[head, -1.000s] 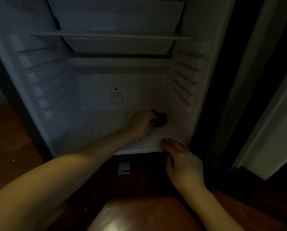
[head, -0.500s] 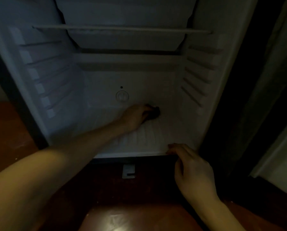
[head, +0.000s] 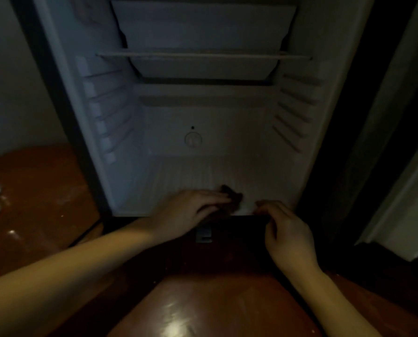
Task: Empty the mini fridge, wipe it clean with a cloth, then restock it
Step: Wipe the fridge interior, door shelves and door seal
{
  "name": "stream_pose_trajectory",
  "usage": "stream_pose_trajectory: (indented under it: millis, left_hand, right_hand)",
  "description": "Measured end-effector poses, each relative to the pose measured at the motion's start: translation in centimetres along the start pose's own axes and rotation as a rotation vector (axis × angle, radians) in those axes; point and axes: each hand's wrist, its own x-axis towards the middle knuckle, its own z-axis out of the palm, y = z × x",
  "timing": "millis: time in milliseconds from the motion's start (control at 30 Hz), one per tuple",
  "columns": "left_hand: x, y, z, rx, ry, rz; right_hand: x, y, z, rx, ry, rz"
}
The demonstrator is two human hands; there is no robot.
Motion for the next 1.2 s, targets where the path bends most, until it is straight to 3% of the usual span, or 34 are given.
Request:
stream_pose_trajectory:
  millis: [167,300,467,533,633,700,800,900,1000,1100,1200]
  left_hand:
    - [5.1,-6.0,-1.3,0.046,0.015,-0.225]
    - [9.0,-5.9,0.6,0.105,0.077,-0.336]
    - [6.8,1.5,2.4,0.015,-0.045,-0.217]
    - [5.4,3.8,2.8,-0.102,-0.075,-0.193]
    - [4.6,4.0,1.5,-0.548,0.01,-0.325]
    - [3.2,3.1,0.7,-0.648,0.054,-0.396]
    - [-0.6,1.0,-0.7,-0.293,0.051,-0.487]
    - [-4.4,-2.2,-2.3,0.197,0.053,-0.706]
    - [-5.6,-3.5,-3.0,0.096,0.136,-0.708]
    - [-5.5,-3.3,-3.3,-0.194,0.378,-0.7]
    - [-5.3,-2.9,-3.8,-0.27,0.388,-0.759]
  right_hand:
    - [0.5,-0.1,0.1,-0.01,0.041,0.013]
    - [1.0,-0.1,0.1,0.008,0.052,0.033]
    - [0.9,-0.1,0.2,0.026,0.099,0.028]
    - [0.9,-0.8,0.3,0.039,0.075,-0.015]
    - [1.8,-2.2,0.5,-0.024,-0.03,-0.053]
    - [3.1,-3.3,0.7,-0.066,-0.115,-0.017]
    - [5.4,-5.2,2.2,0.032,-0.287,0.147]
    - [6.8,-6.9,4.4,0.099,-0.232,0.221]
    - [6.1,-10.9,7.1,0.087,-0.202,0.102]
    - [4.2,-15.9,9.5,0.124,-0.364,-0.1]
    - [3.3,-15.4,8.8,0.02,-0.386,-0.201]
